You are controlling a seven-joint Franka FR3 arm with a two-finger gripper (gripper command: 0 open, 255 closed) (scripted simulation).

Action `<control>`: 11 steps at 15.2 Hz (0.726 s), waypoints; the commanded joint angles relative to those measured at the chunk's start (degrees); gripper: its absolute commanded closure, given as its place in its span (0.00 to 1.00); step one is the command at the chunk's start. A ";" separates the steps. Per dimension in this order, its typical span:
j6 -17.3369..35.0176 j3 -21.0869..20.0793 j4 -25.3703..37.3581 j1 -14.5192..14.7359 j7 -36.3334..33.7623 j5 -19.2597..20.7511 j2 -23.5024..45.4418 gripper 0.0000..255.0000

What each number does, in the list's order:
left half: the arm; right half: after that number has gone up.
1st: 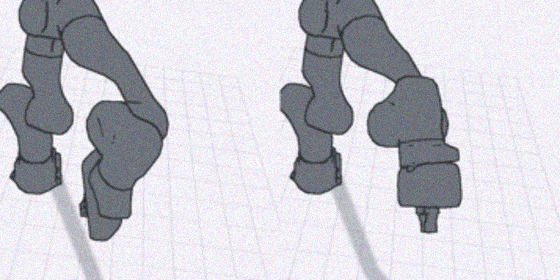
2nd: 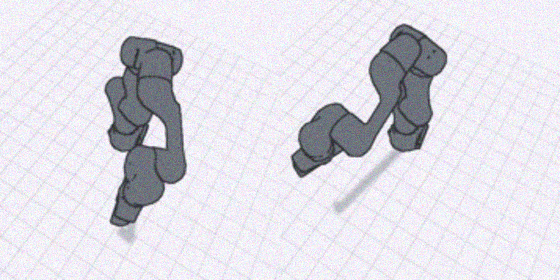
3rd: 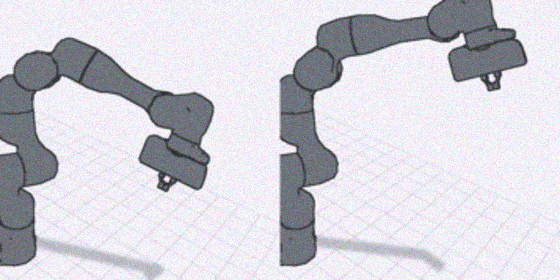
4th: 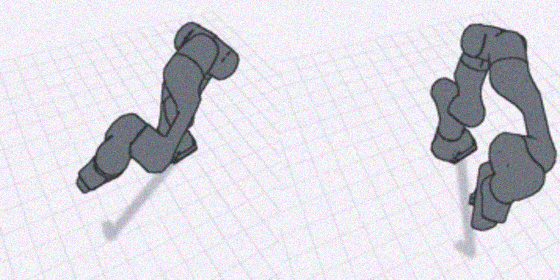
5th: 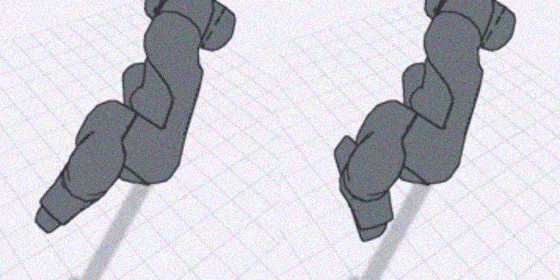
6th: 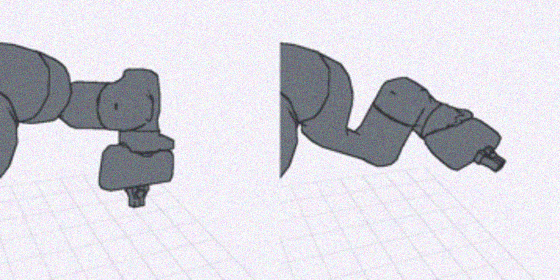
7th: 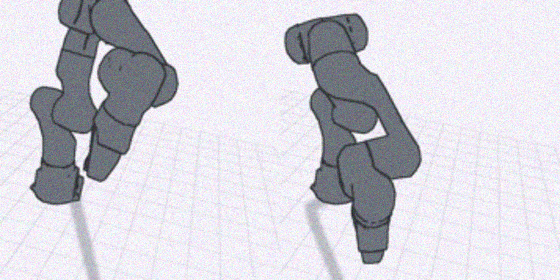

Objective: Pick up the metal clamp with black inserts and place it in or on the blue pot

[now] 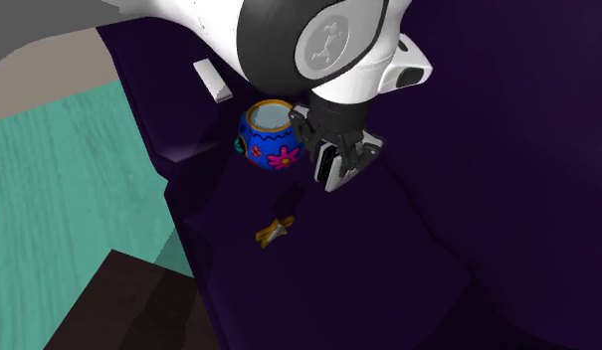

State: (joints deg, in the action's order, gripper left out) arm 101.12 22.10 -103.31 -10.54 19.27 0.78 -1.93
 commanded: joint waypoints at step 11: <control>-9.86 0.08 11.10 -0.05 0.29 -0.51 1.34 1.00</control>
State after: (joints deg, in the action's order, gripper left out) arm 92.21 22.14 -93.33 -10.55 19.47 0.34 -0.79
